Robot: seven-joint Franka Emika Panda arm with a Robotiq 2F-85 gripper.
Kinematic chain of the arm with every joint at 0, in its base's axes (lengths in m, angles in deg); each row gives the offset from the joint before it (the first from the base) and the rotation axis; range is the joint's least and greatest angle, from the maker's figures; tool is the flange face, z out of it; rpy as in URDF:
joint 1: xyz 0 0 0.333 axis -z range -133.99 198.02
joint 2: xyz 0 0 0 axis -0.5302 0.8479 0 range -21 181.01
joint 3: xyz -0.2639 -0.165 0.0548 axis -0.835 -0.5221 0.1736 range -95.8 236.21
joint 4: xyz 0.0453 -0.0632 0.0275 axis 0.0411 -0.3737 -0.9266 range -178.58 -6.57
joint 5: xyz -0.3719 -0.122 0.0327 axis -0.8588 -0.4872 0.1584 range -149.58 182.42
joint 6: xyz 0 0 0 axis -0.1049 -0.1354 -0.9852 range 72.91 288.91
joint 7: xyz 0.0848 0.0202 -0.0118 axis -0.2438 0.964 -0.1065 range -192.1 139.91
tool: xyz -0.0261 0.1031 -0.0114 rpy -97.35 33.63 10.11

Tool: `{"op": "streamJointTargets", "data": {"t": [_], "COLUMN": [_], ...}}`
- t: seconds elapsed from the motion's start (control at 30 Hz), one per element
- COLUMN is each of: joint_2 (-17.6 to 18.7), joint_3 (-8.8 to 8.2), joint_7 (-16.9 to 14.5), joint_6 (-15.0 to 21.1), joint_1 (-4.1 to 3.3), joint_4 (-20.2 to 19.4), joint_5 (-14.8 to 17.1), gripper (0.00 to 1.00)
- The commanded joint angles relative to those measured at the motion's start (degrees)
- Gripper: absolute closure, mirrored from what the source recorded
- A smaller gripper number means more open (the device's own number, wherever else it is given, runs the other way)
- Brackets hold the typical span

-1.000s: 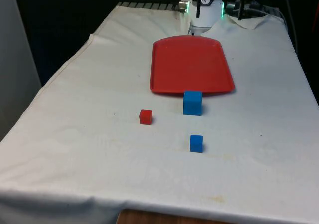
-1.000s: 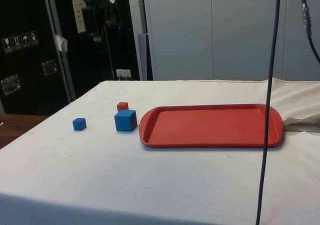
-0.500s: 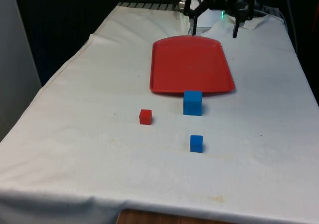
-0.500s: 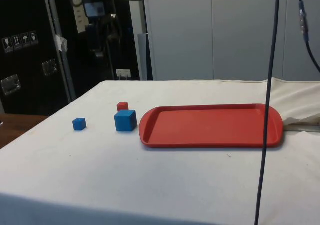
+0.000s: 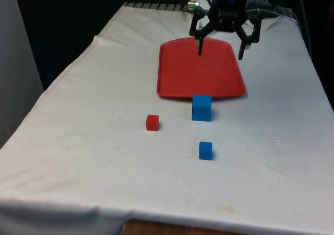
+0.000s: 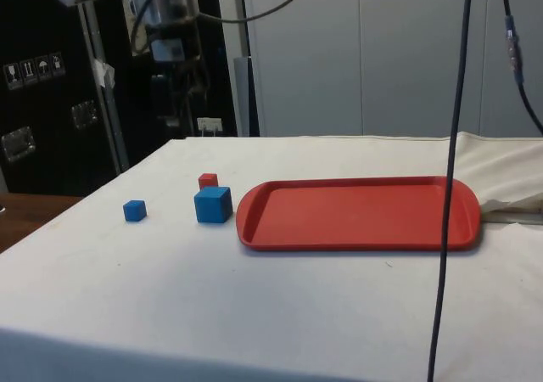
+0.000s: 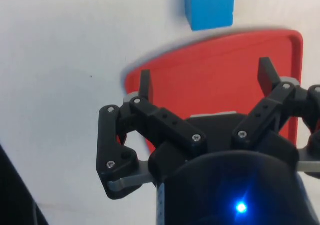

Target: Pick up the largest block and place it onto the tray.

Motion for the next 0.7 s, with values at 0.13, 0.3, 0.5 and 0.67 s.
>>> {"op": "streamJointTargets", "data": {"t": [0.13,0.3,0.5,0.67], "joint_2": [1.20,1.89,3.09,4.47], "joint_3": [0.23,0.23,-0.06,0.57], "joint_7": [-0.74,-1.09,-0.80,-2.86], "joint_6": [2.52,3.67,5.16,8.02], "joint_1": [0.63,0.80,0.69,1.32], "joint_4": [-0.69,-1.15,-1.66,-2.46], "joint_5": [1.38,1.89,1.72,4.76], "gripper": [0.00,0.00,0.00,0.00]}}
